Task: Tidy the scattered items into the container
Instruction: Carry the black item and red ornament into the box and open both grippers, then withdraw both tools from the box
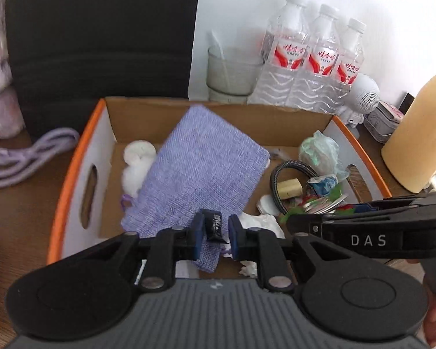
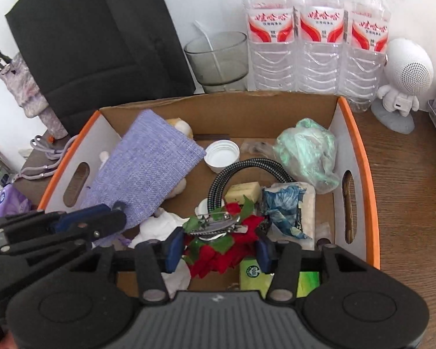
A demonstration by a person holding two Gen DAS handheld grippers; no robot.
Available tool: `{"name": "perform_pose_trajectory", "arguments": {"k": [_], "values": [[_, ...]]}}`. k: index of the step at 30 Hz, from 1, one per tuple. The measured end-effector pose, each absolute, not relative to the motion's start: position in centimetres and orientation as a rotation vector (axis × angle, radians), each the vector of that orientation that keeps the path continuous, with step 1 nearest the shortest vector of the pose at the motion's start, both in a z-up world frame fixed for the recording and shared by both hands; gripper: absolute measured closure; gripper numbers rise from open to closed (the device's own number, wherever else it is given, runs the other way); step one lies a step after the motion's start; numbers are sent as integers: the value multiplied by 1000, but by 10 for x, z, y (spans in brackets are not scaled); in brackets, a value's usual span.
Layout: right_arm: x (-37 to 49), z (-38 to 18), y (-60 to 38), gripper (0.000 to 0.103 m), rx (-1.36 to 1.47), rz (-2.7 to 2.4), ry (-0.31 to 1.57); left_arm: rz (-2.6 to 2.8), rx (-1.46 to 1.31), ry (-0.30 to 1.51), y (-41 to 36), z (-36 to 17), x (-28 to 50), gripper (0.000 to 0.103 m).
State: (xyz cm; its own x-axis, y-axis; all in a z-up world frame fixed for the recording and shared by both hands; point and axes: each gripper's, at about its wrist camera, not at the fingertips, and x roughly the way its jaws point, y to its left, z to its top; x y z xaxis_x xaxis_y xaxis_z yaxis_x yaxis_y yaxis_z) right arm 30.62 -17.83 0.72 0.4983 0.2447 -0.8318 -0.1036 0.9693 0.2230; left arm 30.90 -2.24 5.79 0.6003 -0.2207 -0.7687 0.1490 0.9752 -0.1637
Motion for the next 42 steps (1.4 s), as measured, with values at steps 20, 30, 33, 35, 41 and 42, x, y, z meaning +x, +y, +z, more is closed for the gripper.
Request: {"name": "perform_pose_trajectory", "arguments": {"k": [20,30,33,35,41,42], "values": [[292,83,-206,27,88,113,1067,-56,36,991,-12,133,299,0],[248,92,-194,26,5,94,936,18,60,866,-12,144,261,0],[229,88,-191,25,-7,133,831,24,73,731,-15,145,243,0],[218,85,-190,25,-19,148,774,32,65,657,-16,145,232,0],[192,80,-195,24,65,120,604,29,66,587,-21,139,219,0],[189,78,-196,22,77,118,591,24,73,570,-21,138,216,0]]}}
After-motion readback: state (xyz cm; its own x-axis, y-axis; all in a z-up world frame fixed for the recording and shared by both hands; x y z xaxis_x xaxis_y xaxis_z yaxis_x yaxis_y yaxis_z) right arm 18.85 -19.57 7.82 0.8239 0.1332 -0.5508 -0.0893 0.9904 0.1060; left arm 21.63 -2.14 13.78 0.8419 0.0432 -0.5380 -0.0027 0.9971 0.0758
